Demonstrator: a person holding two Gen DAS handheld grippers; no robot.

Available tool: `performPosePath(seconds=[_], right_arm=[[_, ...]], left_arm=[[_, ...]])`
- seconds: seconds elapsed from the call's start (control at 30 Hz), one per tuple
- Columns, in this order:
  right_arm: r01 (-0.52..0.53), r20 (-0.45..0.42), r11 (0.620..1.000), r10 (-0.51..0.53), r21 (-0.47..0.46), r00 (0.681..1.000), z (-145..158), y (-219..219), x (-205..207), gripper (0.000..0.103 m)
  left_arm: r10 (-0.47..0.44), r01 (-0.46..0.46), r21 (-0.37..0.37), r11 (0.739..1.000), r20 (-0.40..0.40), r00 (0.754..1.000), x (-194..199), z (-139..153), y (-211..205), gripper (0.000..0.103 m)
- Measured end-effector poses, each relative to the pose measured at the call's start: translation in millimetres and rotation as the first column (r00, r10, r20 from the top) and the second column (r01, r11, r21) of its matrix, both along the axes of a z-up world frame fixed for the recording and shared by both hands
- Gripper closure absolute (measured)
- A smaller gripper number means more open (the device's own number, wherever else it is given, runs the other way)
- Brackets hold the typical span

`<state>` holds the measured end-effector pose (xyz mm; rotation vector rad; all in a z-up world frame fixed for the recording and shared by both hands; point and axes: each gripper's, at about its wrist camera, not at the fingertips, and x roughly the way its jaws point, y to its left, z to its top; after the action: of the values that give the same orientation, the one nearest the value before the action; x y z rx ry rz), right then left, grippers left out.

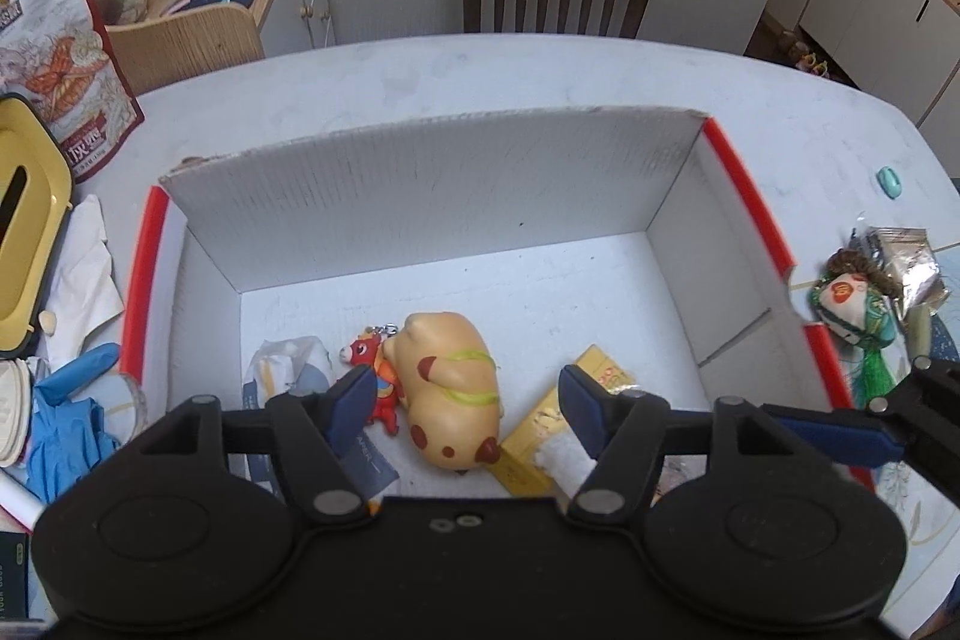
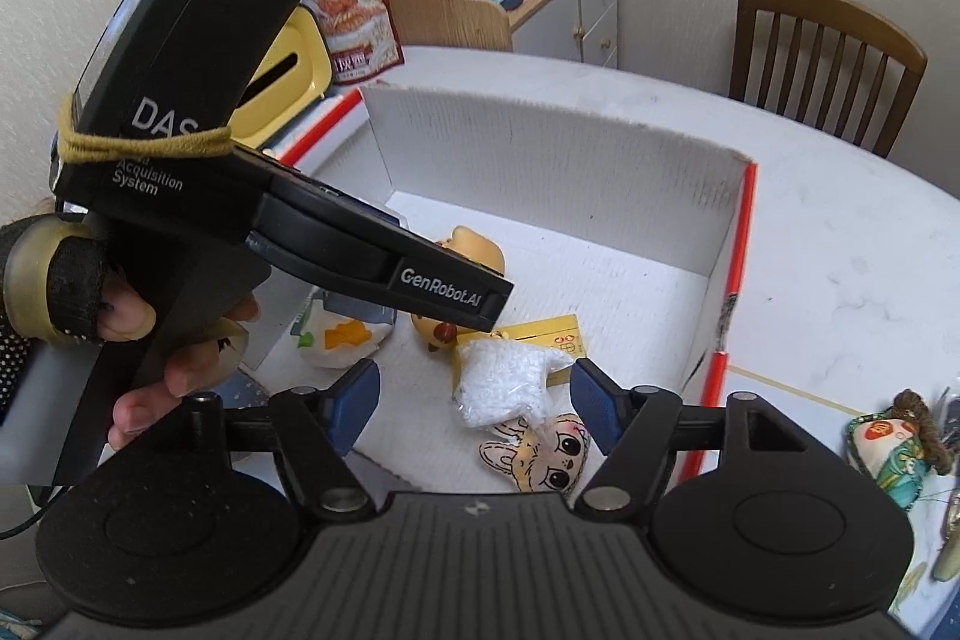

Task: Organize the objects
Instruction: 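Open both tools to drop the cat squishy and foam bag into the box, then move both open tools back over the remaining pile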

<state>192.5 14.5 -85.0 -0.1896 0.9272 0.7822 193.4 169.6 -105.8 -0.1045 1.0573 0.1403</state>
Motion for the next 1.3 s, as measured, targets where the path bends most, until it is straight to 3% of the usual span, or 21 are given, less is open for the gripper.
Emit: performPosePath(seconds=[0.33,0.67,0.9,1.3], right_arm=[[0.036,0.062,0.998,-0.039,0.044,0.997,30,-31,-22,0.033],[0.081,0.118,0.989,-0.096,0.126,0.988,51,-97,-47,0.033],[0.101,0.155,0.983,-0.125,0.154,0.98,61,-151,-58,0.026],[0.185,0.189,0.959,-0.226,0.214,0.956,66,-238,-56,0.021]], left_arm=[[-0.024,0.023,0.016,1.0,0.095,0.995,-27,33,-21,0.029],[-0.049,0.045,0.03,0.999,0.191,0.98,-54,60,-58,0.021],[-0.069,0.064,0.027,0.998,0.213,0.975,-65,65,-100,0.019],[-0.104,0.098,0.038,0.995,0.256,0.961,-69,70,-179,0.001]])
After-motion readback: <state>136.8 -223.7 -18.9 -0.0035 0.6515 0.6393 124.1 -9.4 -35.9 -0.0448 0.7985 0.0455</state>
